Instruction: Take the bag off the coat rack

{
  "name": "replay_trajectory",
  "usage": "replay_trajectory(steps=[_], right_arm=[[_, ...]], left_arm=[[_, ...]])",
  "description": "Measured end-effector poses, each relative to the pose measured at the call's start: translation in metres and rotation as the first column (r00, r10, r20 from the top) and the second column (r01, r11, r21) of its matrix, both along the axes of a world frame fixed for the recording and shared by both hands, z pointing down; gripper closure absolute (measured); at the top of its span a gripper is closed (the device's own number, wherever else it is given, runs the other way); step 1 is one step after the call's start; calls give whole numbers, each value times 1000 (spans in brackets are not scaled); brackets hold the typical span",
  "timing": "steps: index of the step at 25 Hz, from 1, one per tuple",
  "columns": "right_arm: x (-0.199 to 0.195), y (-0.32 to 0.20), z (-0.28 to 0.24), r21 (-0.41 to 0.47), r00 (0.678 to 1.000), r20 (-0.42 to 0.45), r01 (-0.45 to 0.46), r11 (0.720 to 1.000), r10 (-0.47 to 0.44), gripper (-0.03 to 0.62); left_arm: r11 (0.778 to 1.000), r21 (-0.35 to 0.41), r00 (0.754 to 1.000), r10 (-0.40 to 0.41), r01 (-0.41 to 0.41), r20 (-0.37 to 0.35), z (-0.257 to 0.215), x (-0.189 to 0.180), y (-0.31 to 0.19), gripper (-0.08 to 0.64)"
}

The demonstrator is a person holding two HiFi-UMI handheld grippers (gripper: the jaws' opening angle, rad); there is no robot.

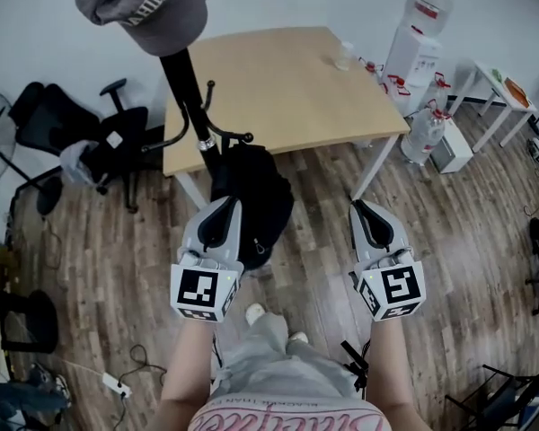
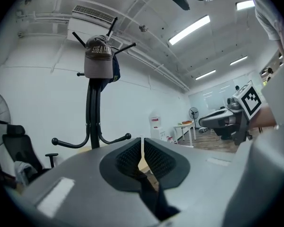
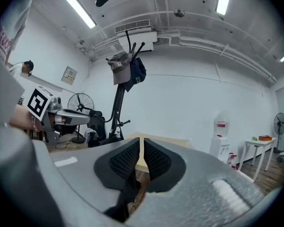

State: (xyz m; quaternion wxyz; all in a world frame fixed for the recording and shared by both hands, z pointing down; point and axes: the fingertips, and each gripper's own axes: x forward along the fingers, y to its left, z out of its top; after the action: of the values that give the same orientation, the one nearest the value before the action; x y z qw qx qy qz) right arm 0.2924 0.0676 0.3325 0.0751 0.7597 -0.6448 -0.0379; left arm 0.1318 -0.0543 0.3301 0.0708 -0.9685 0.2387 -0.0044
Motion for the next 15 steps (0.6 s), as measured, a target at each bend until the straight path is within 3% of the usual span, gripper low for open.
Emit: replay_trajectory(steps=[5, 7, 9, 12, 15], right_arm=[[-14, -31, 7, -27, 995, 8, 103, 994, -103, 493], [-20, -42, 11, -46, 986, 35, 162, 986, -161, 418], [-26, -56, 18, -58, 970, 81, 235, 970, -230, 303], [-32, -77, 27, -66, 951, 108, 297, 953, -289, 203], [-30, -96, 36, -84, 957, 97, 282, 956, -273, 140]], left_arm=[[997, -50, 998, -50, 51, 25, 17, -13, -19, 488], [995, -75, 997, -65, 67, 29, 22, -15, -26, 450], [991, -105, 996, -77, 80, 33, 27, -16, -33, 405], [986, -144, 997, -76, 80, 34, 33, -13, -46, 286], [983, -167, 996, -66, 75, 56, 43, -7, -57, 137]])
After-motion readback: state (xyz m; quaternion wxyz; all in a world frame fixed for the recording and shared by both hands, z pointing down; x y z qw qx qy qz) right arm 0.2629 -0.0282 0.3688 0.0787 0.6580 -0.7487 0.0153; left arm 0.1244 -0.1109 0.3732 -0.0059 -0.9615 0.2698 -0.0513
